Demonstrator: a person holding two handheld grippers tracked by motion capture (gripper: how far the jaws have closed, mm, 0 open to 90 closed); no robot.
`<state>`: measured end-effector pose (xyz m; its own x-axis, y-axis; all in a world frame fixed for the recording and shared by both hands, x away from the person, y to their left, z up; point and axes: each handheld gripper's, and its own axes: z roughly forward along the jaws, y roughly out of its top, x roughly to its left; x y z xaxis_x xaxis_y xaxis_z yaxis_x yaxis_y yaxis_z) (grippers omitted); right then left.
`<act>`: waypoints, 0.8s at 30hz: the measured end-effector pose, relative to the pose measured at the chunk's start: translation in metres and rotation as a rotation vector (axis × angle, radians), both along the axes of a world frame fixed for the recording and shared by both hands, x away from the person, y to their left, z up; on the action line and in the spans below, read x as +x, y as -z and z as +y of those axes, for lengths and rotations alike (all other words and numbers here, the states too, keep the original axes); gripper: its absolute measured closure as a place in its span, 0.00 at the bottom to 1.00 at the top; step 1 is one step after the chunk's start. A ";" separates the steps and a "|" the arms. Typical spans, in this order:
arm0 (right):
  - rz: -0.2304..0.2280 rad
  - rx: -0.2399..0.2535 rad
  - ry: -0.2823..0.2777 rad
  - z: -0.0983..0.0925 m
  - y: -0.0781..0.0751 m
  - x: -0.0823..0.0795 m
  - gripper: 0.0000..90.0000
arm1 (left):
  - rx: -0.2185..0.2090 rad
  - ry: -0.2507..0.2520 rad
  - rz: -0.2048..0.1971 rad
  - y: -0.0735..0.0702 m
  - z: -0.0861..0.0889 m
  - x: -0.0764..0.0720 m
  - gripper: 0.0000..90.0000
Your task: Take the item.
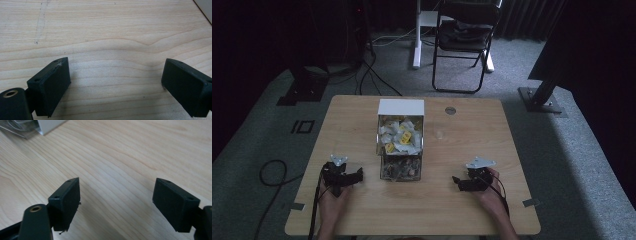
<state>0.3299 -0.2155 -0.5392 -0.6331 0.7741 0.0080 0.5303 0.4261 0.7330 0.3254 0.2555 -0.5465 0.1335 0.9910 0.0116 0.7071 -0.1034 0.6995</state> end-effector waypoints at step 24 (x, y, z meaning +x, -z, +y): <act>-0.090 0.090 -0.140 0.043 -0.041 -0.032 0.45 | 0.000 0.000 0.000 0.000 0.000 0.000 0.10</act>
<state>0.2983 -0.1724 -0.4983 -0.7356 0.6773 0.0121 0.4013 0.4213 0.8133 0.3254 0.2555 -0.5465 0.1337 0.9910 0.0118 0.7071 -0.1037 0.6994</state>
